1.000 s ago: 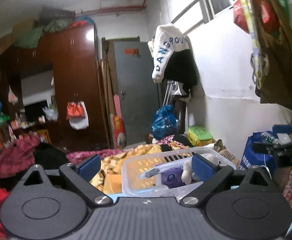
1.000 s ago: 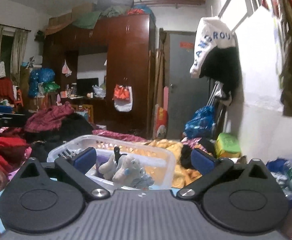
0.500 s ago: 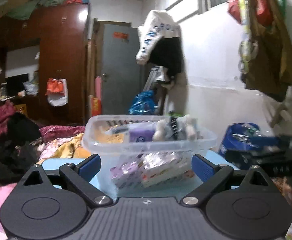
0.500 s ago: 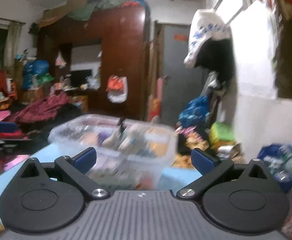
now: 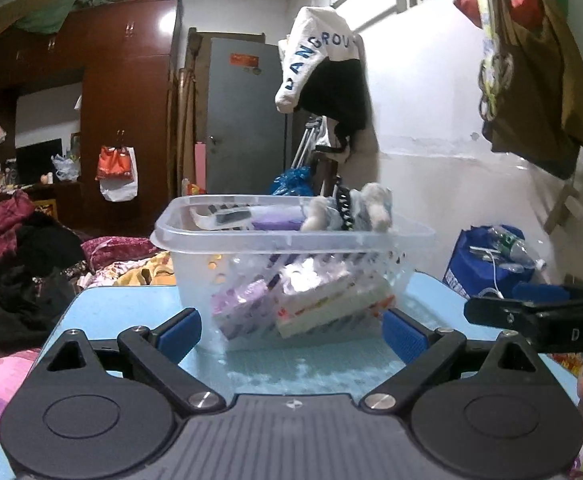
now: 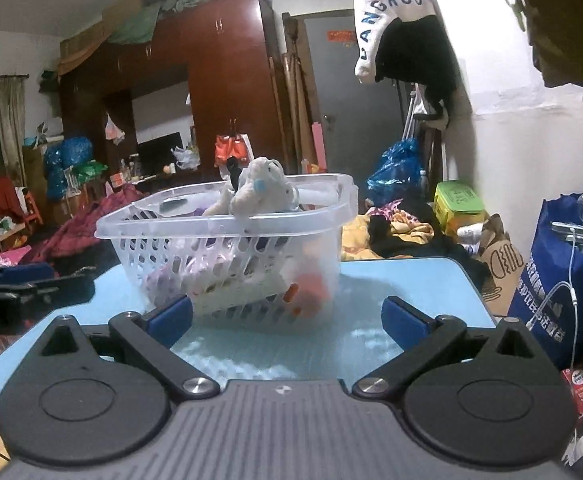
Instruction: Organize objects
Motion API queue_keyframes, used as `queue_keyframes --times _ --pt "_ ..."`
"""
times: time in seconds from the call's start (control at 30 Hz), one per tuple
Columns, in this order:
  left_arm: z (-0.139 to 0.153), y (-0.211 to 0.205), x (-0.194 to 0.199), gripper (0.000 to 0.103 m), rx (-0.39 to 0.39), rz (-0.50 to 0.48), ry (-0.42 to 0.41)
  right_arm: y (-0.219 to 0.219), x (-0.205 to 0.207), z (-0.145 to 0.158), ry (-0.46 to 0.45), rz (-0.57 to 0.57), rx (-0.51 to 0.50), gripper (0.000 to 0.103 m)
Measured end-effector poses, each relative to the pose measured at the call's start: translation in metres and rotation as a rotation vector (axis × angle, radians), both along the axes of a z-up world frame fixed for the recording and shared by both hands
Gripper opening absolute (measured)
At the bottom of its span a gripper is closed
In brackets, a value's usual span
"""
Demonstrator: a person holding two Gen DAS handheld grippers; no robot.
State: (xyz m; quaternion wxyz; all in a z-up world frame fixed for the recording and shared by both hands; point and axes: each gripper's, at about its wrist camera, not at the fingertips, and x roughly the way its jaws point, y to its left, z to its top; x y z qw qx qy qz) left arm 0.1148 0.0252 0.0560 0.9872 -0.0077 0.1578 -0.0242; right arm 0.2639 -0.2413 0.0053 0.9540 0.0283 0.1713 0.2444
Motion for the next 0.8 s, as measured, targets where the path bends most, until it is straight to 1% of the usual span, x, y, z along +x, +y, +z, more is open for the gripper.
queue_keyframes --times 0.13,0.33,0.8 --pt "0.000 -0.008 -0.005 0.098 0.028 0.011 -0.011 0.001 -0.011 -0.001 -0.021 -0.006 -0.008 0.103" --pt "0.002 -0.009 -0.011 0.098 0.024 0.012 -0.021 0.002 -0.016 0.002 -0.030 -0.012 -0.005 0.103" --pt "0.002 -0.012 -0.008 0.098 0.034 0.028 -0.020 0.005 -0.018 0.002 -0.031 -0.001 -0.018 0.103"
